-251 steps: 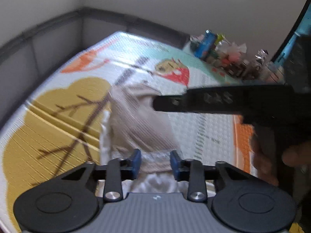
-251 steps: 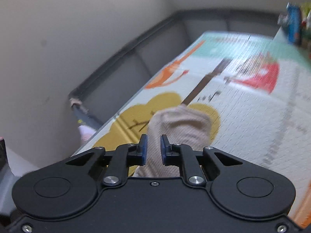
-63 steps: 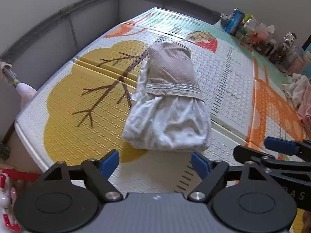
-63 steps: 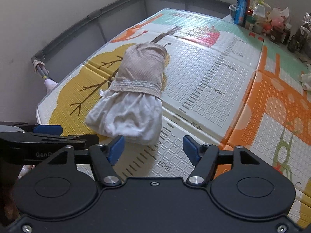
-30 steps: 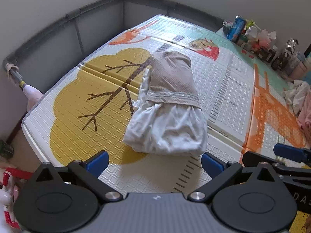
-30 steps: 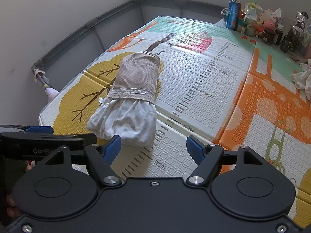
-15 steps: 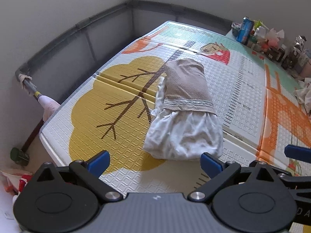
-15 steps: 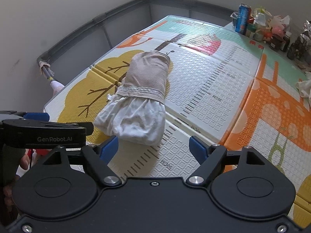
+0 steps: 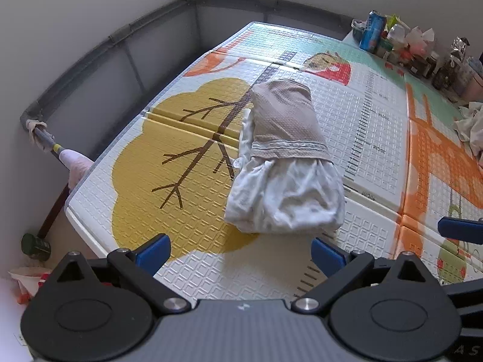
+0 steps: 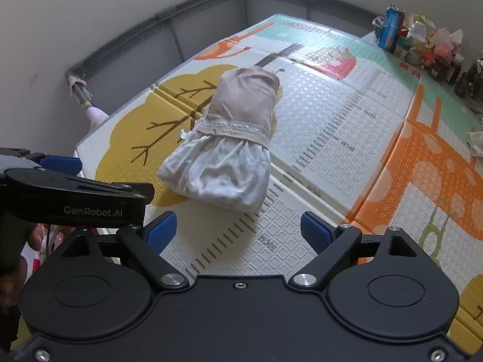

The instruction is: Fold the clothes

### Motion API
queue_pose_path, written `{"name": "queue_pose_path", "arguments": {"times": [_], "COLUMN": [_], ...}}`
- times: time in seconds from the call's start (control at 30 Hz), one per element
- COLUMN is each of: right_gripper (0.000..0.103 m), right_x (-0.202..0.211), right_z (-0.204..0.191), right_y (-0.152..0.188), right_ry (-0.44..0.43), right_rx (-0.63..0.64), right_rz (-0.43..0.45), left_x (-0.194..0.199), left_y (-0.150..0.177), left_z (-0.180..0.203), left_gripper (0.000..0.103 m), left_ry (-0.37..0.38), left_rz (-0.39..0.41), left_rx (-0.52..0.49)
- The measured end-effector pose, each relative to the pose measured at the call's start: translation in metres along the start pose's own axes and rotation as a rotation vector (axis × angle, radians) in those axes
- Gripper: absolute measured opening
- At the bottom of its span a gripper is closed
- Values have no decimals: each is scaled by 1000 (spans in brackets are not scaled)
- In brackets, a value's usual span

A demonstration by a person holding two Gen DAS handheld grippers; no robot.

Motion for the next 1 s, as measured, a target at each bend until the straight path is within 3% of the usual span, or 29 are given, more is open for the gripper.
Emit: {"name": "queue_pose_path", "arguments": {"times": [0.6,1.0], "right_gripper": [89,90], "right_x": [-16,-22], "right_z": [11,19], "right_y": [8,10], "right_ry": [31,43], "right_rx": [-30,-51], "right_rz": [-106,-133], "left_x": [-8,-19], "left_y": [7,12], "left_z": [2,10], "left_gripper": [101,101], "left_ry": [-58,-41], "left_rz": [-67,-115], "left_rx": [-76,-111]}}
Point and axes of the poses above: each gripper's, at about its wrist camera, not at the fingertips, and x roughly against the way its jaws point, z to its right, y to its underside, the point moved 1 cm from there along -x, roughly the way its jaws point, and after that the axes turned 12 degrees about z, right-handed, at the moved point
